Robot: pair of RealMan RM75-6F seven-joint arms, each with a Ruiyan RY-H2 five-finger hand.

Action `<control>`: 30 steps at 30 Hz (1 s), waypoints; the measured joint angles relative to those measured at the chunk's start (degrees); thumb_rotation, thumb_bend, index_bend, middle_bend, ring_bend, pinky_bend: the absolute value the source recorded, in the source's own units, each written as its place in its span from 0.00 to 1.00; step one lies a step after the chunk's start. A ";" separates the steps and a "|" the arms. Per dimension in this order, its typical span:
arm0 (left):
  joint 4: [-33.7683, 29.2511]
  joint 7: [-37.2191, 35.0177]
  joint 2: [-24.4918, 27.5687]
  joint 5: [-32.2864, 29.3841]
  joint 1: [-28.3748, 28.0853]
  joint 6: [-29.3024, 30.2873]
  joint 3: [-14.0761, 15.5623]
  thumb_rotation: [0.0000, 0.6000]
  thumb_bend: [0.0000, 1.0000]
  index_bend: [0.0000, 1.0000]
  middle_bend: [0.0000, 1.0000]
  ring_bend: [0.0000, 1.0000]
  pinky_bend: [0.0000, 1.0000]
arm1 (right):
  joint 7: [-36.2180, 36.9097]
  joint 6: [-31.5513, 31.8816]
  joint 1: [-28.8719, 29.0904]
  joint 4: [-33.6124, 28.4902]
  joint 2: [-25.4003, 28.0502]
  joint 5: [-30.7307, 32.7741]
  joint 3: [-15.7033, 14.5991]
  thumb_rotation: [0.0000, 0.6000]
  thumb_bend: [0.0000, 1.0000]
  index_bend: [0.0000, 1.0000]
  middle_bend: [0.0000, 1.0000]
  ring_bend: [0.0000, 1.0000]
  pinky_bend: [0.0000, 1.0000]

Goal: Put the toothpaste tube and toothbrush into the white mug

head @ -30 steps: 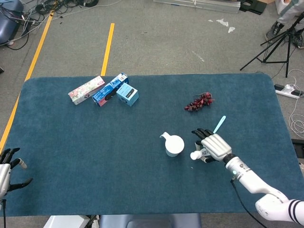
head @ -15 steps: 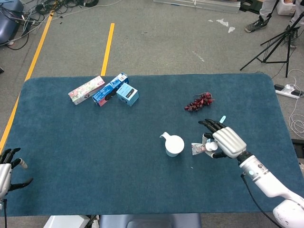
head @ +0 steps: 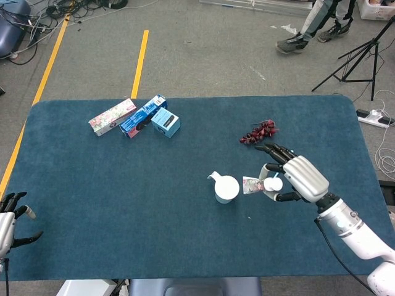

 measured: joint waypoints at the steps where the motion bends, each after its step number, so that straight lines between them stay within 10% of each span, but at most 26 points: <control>1: 0.02 -0.05 0.00 0.00 0.00 -0.01 0.00 1.00 0.00 0.51 0.16 0.10 0.23 | 0.74 0.32 0.07 -0.32 0.20 -0.15 0.32 1.00 0.27 0.65 0.14 0.00 0.15; 30: 0.46 -1.88 0.52 -0.62 -0.05 -0.58 -0.26 1.00 0.00 0.51 0.17 0.10 0.24 | -6.28 -9.58 6.96 4.04 -11.14 8.56 3.75 1.00 0.27 0.65 0.14 0.00 0.15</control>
